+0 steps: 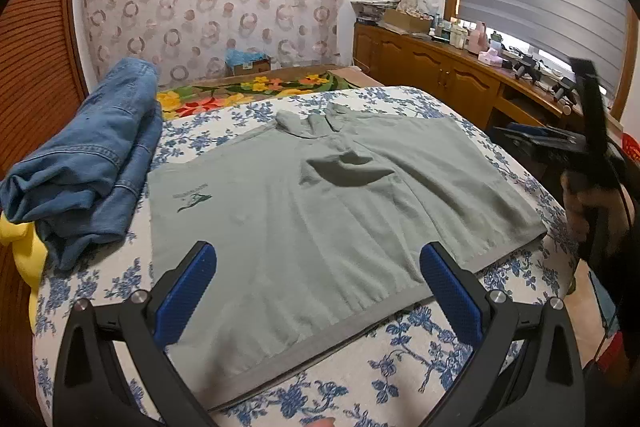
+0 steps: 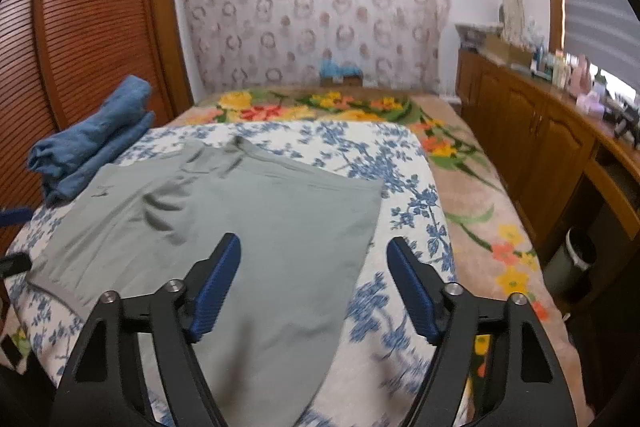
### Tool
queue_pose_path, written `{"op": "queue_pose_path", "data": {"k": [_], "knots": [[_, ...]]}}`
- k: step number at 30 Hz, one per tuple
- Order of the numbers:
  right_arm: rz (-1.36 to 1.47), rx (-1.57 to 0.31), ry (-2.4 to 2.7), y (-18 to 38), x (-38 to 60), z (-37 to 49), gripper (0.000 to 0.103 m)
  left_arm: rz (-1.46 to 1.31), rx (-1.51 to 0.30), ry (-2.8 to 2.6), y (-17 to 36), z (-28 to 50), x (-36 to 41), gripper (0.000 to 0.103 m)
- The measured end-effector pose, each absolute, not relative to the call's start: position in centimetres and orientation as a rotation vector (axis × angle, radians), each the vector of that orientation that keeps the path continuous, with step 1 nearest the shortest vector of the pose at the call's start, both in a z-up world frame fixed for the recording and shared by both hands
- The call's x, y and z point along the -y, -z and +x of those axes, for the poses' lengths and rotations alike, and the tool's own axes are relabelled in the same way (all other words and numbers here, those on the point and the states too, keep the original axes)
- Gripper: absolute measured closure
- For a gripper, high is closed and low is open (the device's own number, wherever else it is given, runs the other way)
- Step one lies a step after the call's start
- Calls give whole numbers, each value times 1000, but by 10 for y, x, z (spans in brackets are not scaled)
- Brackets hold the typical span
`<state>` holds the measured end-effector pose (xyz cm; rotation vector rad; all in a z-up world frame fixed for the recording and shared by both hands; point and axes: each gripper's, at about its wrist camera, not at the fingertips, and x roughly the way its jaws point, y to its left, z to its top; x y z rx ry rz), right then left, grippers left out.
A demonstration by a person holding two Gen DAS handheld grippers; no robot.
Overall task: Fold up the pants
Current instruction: 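Move the right gripper to the shirt's side edge and close on it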
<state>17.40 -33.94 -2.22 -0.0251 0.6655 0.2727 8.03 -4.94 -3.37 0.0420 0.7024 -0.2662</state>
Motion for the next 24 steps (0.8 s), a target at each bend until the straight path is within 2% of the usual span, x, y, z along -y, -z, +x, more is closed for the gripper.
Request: {"op": "queue_pose_path", "data": {"k": [4,9,12,20,22,24], "knots": [[1,-728,-281,27,350,203,48,46,-717,272,36,86,55,0],[59,-822,-272,40,364,248,61,28,-745,291,44,93,57,0],[70,-868,-260,49,367,266,78,16,-770,303,49,101,60,0],[85,-897,-248,57,370,291,79,12,-788,286,51,119,64,0],[72,-903,-261,57,367,293,92,7,-790,284,52,120,62,0],[50,-905,-264,57,365,293,98,3,-796,281,54,120,60,0]]}}
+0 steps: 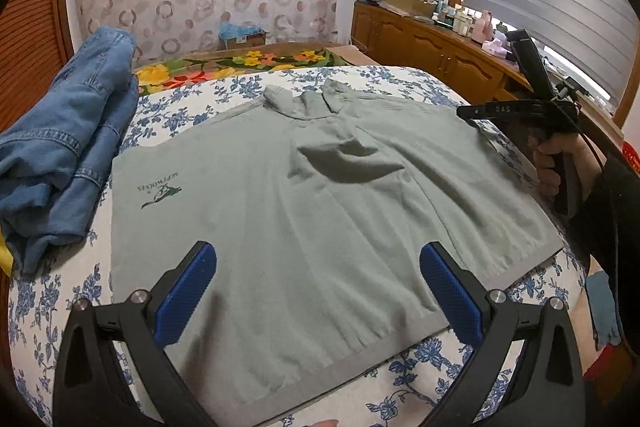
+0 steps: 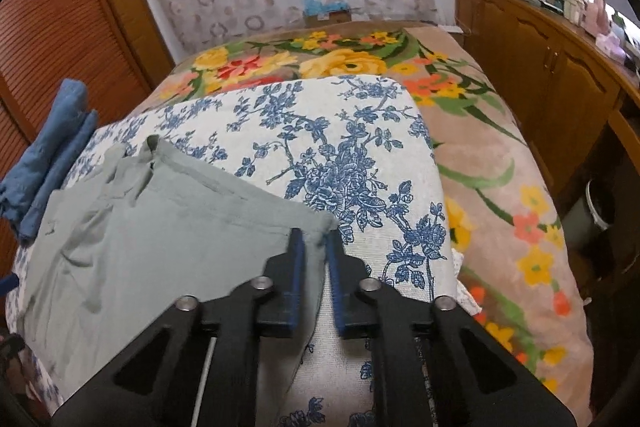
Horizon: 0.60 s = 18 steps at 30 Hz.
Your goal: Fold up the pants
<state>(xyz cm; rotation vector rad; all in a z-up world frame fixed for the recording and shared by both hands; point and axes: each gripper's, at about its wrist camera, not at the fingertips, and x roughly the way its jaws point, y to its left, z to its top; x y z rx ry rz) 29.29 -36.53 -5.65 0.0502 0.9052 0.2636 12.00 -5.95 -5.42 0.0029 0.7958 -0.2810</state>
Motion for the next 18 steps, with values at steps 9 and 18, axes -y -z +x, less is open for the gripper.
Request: {"op": "queue_pose_path", "data": {"k": [9,18], "knots": [[21,-873,-222,41,383,292,102,-21,-804,272,56,119,49,0],[-29,-865,-145,41,378,289,101,-40,-812,263,57,110,33,0]]}}
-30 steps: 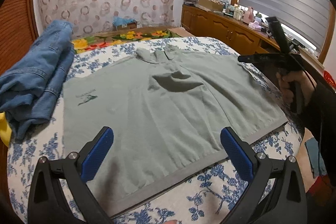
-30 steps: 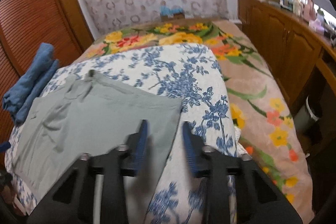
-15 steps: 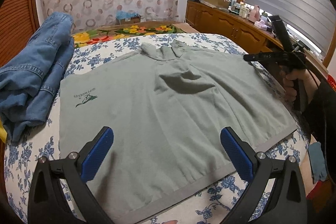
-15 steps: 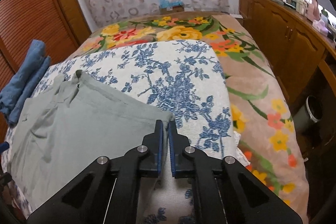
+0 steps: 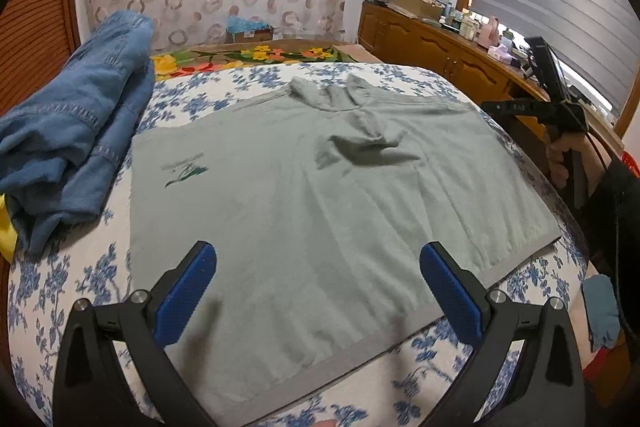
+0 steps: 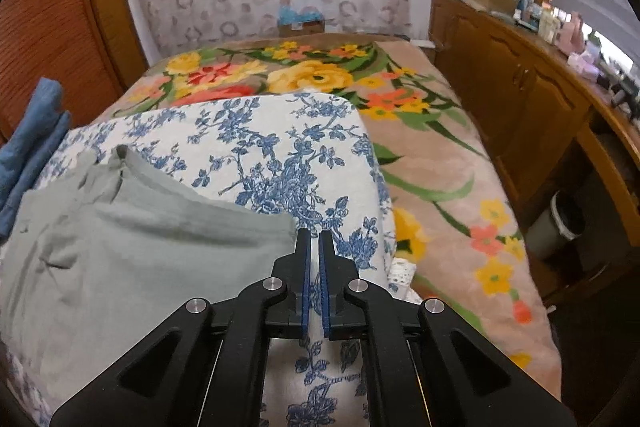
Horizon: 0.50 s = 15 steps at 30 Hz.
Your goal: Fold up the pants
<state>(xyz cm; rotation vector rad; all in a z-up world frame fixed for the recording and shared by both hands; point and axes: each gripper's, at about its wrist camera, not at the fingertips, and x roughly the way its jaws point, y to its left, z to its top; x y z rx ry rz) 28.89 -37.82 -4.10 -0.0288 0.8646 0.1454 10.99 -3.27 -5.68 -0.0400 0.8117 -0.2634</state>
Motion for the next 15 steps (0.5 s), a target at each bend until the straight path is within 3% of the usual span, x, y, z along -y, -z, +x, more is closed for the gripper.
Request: {"op": "queue_pose_path", "data": {"k": [2,4,7,15], "knots": [[-24,-854,-159,39,376,283,94,-43,-811,248,55,107,27,0],[-40,-833,-166,35,371,272,78,-42,-806,232,54,101,19,0],[-51,-794,-203,28,363,249,65,-49,-798,203,54,92,4,0],[-109,-732,-332,27,314,176,56,-84,-813,148,64,72,-31,0]]}}
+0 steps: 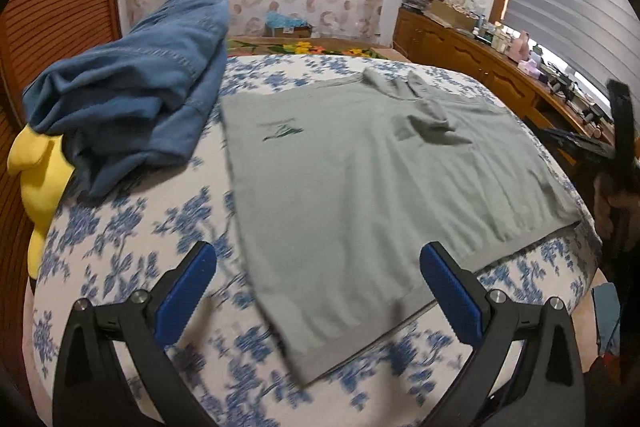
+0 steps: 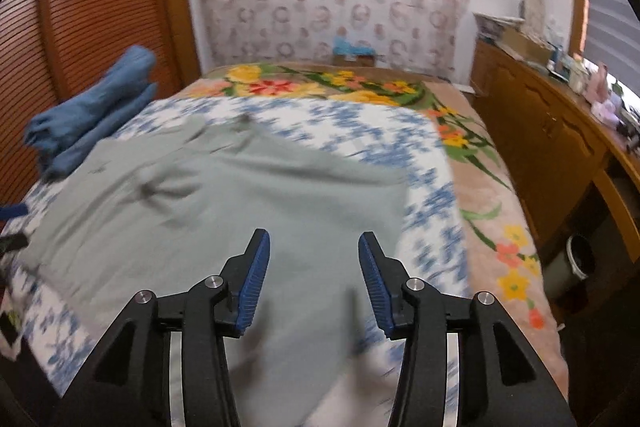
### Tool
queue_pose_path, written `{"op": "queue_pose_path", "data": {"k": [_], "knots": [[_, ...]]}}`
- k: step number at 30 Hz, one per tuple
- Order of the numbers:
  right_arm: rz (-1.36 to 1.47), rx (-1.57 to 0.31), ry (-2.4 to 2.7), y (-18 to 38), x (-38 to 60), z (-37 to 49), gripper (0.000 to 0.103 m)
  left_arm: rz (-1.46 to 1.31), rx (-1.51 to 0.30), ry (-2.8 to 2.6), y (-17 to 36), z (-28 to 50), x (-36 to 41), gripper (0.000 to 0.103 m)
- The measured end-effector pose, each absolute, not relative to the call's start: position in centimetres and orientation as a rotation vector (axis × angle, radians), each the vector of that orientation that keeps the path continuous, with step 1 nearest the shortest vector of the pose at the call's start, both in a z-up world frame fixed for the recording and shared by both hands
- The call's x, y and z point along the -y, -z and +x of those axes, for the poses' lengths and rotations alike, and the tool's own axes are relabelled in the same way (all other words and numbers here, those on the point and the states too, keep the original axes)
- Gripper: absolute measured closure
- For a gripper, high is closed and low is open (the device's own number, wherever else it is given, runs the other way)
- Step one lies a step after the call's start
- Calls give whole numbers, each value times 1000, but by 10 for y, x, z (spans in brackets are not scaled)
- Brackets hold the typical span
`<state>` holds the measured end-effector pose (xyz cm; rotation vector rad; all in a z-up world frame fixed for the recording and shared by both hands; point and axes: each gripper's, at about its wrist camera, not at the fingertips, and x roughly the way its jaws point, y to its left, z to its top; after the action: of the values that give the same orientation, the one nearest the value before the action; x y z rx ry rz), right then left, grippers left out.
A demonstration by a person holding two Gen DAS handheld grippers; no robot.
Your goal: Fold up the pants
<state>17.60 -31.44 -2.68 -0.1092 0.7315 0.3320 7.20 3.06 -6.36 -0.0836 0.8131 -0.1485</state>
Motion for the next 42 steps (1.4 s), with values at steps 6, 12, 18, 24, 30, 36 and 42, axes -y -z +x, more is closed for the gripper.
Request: {"op": "queue_pose_path", "data": {"k": [6,12,18,24,30,36,42], "knots": [[-118,-727,-410,36,282,145,54,-86,-825,133,70,58,-41,0],[-130,-712,-434,39,260,124,54,-106,-821,155,72,40,-43,4],[-127,-707,-450,41,253,110,53,-124,-801,167,69,27,-43,15],[-120,-714,-444,46,252,104,53,-155,-802,178,71,22,-46,44],[-115,-712,-443,47,252,103,53,-154,-814,191,76,23,-43,57],[-102,-707,-441,46,252,97,52,-159,-829,186,84,26,-43,70],[-91,-708,-443,47,253,94,52,-176,-829,199,86,31,-46,90]]}}
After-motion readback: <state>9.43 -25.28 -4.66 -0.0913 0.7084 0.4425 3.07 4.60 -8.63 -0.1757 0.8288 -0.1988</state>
